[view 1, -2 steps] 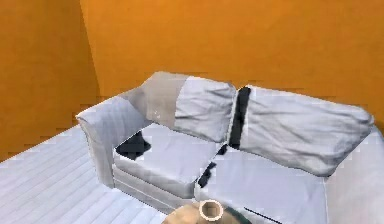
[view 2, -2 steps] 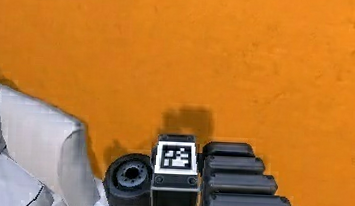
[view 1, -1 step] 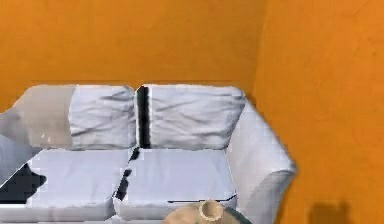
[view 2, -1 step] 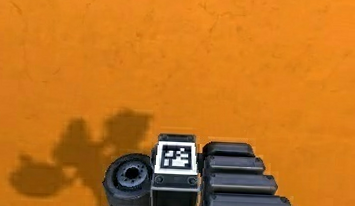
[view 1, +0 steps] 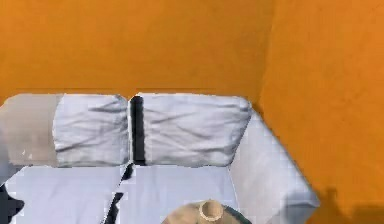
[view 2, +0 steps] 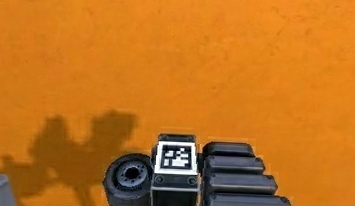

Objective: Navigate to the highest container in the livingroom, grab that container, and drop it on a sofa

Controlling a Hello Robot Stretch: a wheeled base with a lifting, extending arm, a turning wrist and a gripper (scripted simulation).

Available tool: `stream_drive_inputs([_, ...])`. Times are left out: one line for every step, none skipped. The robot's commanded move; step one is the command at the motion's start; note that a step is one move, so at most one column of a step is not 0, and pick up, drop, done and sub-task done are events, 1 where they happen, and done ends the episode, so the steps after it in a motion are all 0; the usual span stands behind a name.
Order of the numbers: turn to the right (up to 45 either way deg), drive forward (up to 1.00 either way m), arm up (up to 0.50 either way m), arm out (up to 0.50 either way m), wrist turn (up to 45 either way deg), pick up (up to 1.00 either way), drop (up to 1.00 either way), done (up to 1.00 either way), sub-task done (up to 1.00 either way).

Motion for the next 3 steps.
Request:
stream_drive_inputs([45.0,0.00,0.00,0.00,0.0,0.00,0.00,0.00,0.00])
stream_drive_inputs([45.0,0.00,0.00,0.00,0.0,0.00,0.00,0.00,0.00])
stream_drive_inputs([3.0,0.00,0.00,0.00,0.0,0.00,0.00,0.00,0.00])
